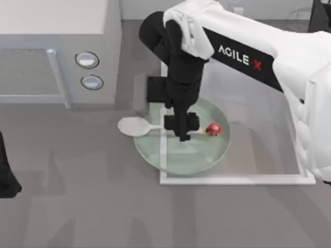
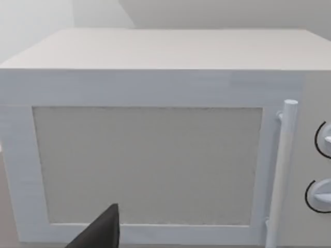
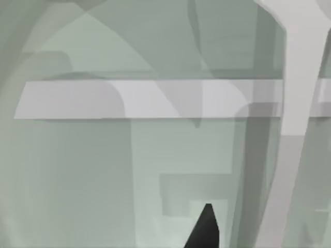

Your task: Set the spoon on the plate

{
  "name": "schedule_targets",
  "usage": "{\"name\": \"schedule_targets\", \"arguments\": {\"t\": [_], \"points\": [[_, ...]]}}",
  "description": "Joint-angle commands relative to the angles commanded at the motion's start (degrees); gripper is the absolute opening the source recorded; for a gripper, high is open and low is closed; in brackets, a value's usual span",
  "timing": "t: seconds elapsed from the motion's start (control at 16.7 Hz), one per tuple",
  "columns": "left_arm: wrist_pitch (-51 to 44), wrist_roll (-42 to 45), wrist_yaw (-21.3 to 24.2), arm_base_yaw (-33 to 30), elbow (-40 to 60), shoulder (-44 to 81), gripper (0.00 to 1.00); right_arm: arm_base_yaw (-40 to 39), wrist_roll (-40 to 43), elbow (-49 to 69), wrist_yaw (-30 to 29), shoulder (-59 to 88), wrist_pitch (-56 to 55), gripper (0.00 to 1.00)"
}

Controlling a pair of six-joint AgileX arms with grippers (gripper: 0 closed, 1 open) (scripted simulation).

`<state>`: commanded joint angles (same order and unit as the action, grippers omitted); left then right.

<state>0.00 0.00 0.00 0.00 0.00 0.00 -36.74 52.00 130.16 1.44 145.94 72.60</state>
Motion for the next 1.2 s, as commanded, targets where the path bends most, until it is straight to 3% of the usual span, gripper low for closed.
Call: {"name": "schedule_targets", "arguments": {"t": [0.06,0.84,1.2], "points": [[0.0,0.0,0.0,0.0,0.0,0.0,1.00,0.0,0.0,0.0,0.0,0.0,0.0,0.00],[0.0,0.0,0.0,0.0,0.0,0.0,1.00,0.0,0.0,0.0,0.0,0.0,0.0,0.98],[0.0,0.0,0.0,0.0,0.0,0.0,1.00,0.0,0.0,0.0,0.0,0.0,0.0,1.00]]}}
